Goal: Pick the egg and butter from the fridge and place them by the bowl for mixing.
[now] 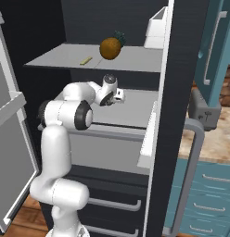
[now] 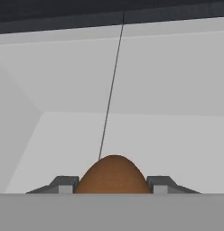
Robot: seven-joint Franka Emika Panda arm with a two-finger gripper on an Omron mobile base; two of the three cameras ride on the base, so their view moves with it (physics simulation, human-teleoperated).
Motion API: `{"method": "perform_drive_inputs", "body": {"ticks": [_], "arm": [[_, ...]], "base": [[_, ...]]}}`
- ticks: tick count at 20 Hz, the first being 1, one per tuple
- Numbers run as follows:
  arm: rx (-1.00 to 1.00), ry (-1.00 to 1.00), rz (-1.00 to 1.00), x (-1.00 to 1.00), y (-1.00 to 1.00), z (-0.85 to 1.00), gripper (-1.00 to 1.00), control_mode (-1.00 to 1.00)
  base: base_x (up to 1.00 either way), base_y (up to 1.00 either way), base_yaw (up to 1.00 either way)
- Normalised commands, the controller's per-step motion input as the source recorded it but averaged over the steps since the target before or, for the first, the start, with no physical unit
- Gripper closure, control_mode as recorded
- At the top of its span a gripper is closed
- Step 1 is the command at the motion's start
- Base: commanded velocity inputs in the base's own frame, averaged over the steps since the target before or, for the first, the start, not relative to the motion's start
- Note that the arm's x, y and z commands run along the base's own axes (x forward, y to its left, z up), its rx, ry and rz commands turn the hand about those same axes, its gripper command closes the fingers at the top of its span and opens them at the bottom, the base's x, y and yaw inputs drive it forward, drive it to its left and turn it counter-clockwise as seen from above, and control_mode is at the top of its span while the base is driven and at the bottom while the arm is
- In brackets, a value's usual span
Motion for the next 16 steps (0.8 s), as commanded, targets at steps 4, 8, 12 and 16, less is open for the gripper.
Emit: {"method": "perform_drive_inputs", "body": {"ticks": [4, 8, 12, 16], "arm": [[0.02, 0.0, 0.0, -0.8, 0.05, -0.33, 1.0, -1.0], [0.0, -0.07, 0.02, -0.77, 0.02, 0.01, 1.0, -1.0], [-0.03, 0.0, 0.1, -0.73, 0.04, 0.2, 1.0, -1.0], [-0.07, 0.0, 0.08, -0.57, 0.06, 0.52, 1.0, -1.0]], "base": [[0.0, 0.0, 0.0], [0.0, 0.0, 0.0], [0.0, 0.0, 0.0], [0.0, 0.0, 0.0]]}}
